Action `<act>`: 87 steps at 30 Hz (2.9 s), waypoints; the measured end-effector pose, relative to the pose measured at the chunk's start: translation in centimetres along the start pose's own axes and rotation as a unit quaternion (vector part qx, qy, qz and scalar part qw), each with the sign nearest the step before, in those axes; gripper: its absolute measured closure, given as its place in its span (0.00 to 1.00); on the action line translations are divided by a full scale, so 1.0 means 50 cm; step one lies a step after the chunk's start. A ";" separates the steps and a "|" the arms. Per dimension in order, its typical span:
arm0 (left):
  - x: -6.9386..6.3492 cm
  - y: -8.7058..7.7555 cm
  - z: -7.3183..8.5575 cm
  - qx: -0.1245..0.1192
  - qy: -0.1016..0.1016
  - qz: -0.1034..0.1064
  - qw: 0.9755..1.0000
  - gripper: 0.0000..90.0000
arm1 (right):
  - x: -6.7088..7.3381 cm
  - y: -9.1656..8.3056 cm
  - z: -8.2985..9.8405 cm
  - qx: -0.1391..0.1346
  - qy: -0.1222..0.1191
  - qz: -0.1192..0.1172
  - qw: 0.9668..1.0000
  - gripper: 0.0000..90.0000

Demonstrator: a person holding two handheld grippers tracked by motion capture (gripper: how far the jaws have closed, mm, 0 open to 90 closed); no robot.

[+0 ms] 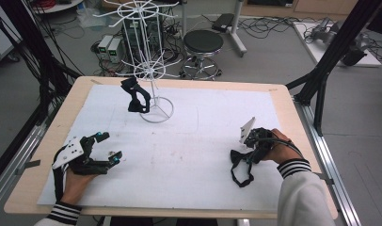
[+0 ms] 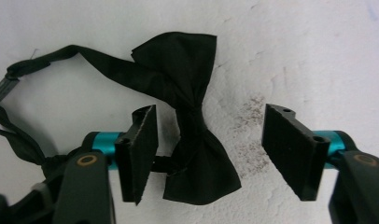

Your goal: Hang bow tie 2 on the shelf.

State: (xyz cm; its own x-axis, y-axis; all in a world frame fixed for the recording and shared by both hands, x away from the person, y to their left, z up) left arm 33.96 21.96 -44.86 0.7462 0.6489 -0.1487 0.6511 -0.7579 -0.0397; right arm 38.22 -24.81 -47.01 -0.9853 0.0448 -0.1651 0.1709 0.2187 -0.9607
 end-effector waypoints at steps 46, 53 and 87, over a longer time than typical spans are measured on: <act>0.002 -0.002 -0.002 -0.002 0.000 -0.003 1.000 0.13 | 0.005 -0.035 -0.050 -0.098 0.045 -0.018 0.994 0.84; 0.004 -0.003 -0.002 -0.002 0.001 -0.003 1.000 0.13 | 0.000 -0.057 -0.074 -0.154 0.077 -0.017 0.985 0.84; 0.007 -0.005 -0.003 -0.005 -0.001 -0.007 1.000 0.13 | -0.043 -0.138 -0.224 -0.350 0.186 0.016 0.918 0.84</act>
State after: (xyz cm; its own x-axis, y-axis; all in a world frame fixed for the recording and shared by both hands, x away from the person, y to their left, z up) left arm 34.10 22.38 -44.77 0.7375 0.6587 -0.1493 0.6622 -0.7486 -0.0317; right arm 39.23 -15.48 -37.50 -0.9311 0.3640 0.0228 0.2906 0.7782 -0.5567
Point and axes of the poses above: each handheld gripper's, and its own axes: y roughly forward along the jaws, z roughly out of its underside, x roughly to its left, the point moved 8 cm from there along y, roughly forward along the jaws, and after that the axes turned 9 degrees about -y, right-handed, at the moved point
